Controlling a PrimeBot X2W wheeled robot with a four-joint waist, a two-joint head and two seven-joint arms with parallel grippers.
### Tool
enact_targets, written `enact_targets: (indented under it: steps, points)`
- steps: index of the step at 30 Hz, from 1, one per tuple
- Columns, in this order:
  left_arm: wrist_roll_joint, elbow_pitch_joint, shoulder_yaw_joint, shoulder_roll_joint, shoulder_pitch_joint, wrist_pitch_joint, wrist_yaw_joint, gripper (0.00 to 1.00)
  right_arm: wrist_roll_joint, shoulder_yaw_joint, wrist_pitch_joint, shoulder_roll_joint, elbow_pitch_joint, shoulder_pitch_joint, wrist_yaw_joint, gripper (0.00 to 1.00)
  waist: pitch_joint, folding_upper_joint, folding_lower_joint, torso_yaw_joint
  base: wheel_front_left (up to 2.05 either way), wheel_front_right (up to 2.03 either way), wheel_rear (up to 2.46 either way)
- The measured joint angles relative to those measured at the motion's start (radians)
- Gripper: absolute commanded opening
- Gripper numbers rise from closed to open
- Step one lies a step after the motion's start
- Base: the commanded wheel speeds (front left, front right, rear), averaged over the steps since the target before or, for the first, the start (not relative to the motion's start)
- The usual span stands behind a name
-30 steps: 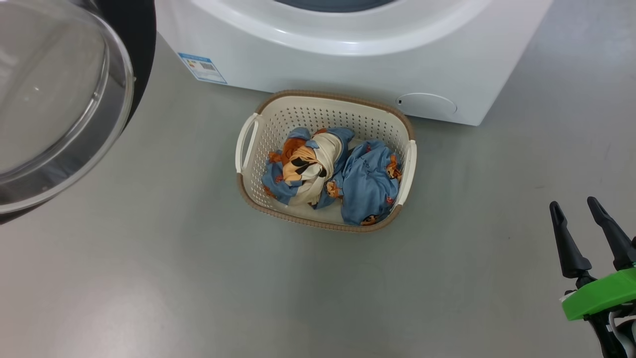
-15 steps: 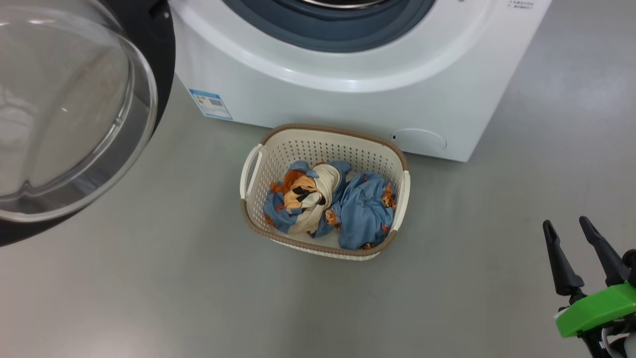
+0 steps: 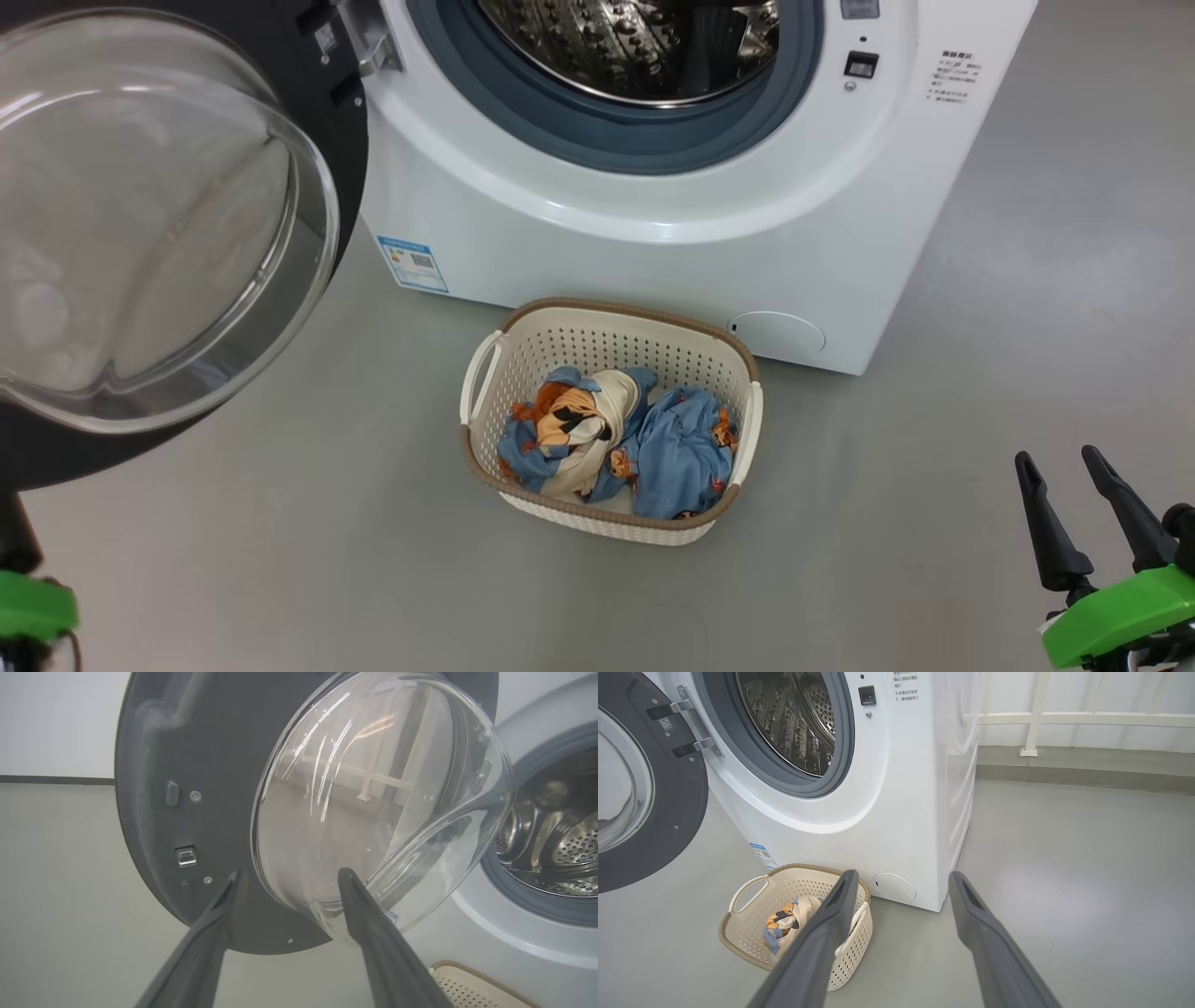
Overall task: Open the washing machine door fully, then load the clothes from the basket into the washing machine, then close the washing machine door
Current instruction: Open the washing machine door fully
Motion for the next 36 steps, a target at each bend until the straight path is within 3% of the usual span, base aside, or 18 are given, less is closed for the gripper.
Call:
enact_targets:
  steps: [9,23,36]
  points:
    - [-0.02,-0.14,-0.106,-0.046,0.156,0.0,0.0,1.0,0.006,-0.008,0.0,0.009,-0.003,0.037,0.0,1.0,-0.031,0.0,0.0,-0.047,0.0,0.0,0.0]
    - [-0.035,-0.203,-0.26,-0.031,0.187,0.0,0.0,1.0,0.006,-0.033,0.0,0.017,-0.016,0.041,0.0,1.0,-0.029,0.0,0.0,-0.166,0.0,0.0,0.0]
    - [-0.037,-0.225,-0.329,-0.026,0.194,0.0,0.0,1.0,0.006,-0.042,0.0,0.019,-0.02,0.043,0.0,1.0,-0.024,0.0,0.0,-0.263,0.0,0.0,0.0]
